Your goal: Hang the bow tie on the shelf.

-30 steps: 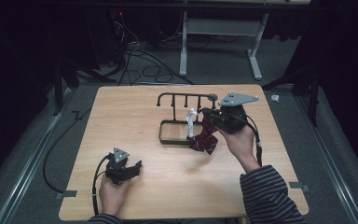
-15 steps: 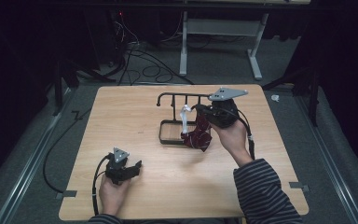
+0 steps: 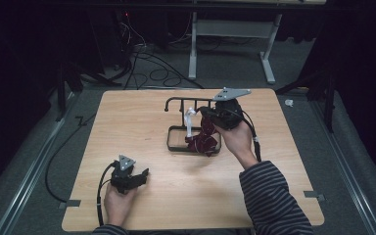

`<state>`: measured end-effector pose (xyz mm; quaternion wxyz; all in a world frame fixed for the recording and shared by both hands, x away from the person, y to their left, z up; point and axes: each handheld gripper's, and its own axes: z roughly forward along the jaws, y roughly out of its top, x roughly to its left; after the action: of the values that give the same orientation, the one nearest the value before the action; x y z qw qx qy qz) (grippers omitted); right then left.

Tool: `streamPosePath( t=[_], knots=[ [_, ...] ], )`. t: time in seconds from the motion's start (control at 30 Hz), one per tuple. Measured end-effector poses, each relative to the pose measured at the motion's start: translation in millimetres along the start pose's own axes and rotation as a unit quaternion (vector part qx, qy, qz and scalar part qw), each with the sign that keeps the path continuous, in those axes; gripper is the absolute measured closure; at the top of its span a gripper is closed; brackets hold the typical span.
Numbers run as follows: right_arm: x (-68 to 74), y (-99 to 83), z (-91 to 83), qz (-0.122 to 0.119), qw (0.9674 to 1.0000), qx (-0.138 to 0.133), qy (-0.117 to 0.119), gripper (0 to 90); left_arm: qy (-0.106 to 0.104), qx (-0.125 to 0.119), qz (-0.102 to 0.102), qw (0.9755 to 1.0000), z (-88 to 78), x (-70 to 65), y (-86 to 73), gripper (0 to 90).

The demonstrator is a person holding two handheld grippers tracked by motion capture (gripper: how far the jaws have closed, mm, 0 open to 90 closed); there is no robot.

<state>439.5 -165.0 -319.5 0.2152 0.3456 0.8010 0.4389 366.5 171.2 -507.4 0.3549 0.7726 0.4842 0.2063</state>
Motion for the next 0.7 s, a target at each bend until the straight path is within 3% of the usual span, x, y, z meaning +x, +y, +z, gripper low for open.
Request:
streamPosePath(
  t=[0.7],
  knots=[
    [-10.3,12.8,23.1,0.013,0.9997,0.011,-0.018,90.0,0.0,0.002,0.0,1.0,-0.3,0.6,0.1,32.6]
  ],
)
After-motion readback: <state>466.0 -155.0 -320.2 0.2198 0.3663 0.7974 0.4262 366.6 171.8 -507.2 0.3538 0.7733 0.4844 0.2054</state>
